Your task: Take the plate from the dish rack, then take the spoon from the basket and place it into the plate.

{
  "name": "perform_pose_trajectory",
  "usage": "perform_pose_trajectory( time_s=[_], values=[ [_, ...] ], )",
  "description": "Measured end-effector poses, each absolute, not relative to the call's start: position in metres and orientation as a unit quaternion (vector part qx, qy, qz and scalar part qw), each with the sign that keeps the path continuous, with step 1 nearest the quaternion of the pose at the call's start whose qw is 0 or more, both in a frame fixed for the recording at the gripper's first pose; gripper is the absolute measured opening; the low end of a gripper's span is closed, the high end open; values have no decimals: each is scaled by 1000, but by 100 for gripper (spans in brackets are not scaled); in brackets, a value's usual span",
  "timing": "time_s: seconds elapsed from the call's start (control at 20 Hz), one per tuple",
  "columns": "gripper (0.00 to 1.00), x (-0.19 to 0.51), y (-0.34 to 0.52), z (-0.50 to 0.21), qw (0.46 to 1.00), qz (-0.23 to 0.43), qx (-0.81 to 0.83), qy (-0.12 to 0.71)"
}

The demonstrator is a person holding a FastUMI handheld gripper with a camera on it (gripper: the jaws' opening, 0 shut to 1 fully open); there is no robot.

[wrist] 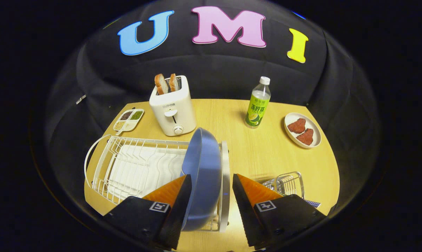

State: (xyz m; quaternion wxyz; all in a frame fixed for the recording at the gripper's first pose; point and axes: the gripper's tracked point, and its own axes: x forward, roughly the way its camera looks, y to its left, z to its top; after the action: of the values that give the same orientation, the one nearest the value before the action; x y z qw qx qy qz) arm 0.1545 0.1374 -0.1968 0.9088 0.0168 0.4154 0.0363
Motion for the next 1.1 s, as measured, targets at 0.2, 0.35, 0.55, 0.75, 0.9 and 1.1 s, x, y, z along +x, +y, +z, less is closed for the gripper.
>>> perform_pose_trajectory(
  time_s=[0.2,0.35,0.55,0.75,0.9,1.1],
  values=[
    [50,154,158,-204,894,45,55,442],
    [42,155,159,-200,897,36,50,437],
    [39,155,159,-197,903,8,42,427],
    [34,161,150,-182,914,-42,27,402],
    [33,164,145,-172,921,-62,4,385],
    [31,174,127,-150,934,-95,-20,343]
  ],
)
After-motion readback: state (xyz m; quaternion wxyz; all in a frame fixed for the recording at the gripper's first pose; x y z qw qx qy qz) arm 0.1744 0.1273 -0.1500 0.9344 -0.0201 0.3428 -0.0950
